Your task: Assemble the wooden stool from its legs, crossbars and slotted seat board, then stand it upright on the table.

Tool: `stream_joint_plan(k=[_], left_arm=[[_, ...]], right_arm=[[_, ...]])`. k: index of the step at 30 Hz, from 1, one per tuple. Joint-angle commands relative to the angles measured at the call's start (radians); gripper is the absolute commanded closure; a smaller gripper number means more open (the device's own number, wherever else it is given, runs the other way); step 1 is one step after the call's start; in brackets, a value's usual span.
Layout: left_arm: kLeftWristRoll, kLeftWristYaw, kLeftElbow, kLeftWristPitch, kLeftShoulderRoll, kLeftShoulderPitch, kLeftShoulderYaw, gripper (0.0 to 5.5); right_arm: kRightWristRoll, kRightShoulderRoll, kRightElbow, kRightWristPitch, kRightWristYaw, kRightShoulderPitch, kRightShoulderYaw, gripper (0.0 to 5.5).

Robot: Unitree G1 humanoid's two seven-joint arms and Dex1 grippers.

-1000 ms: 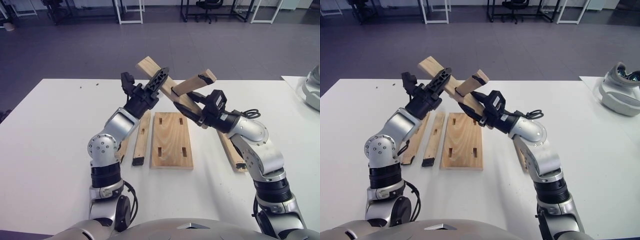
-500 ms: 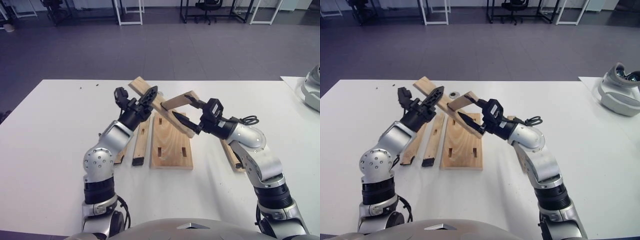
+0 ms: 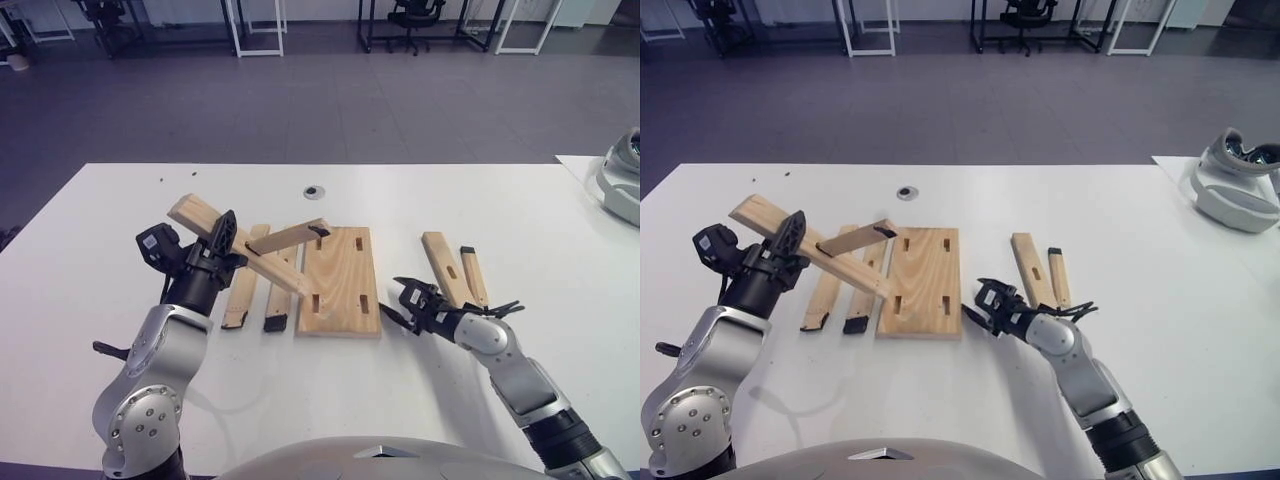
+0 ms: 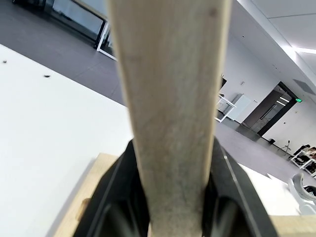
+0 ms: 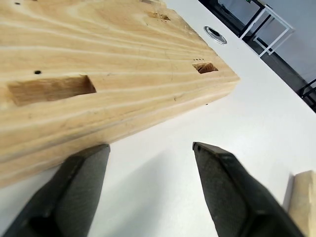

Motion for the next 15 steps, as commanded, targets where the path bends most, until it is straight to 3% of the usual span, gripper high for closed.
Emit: stream_joint_plan(k=[1, 11, 15], left_arm=[[-0.010, 0.014, 0.009, -0.003, 0.001, 0.023, -0.017, 4.48], [0.303, -0.105, 0.125, -0.125, 0.031, 0.054, -0.169, 4.48], [0.426, -0.101, 0.102, -0.058, 0.118, 0.075, -0.241, 4.48]], right_arm=[[-0.030, 0.014, 0.027, -0.001, 0.009, -0.014, 0.031, 2.36], [-0.025, 0.016, 0.000, -0.008, 0.047, -0.013, 0.026, 2.36], [-0.021, 0.020, -0.030, -0.003, 0.049, -0.005, 0.015, 2.36]])
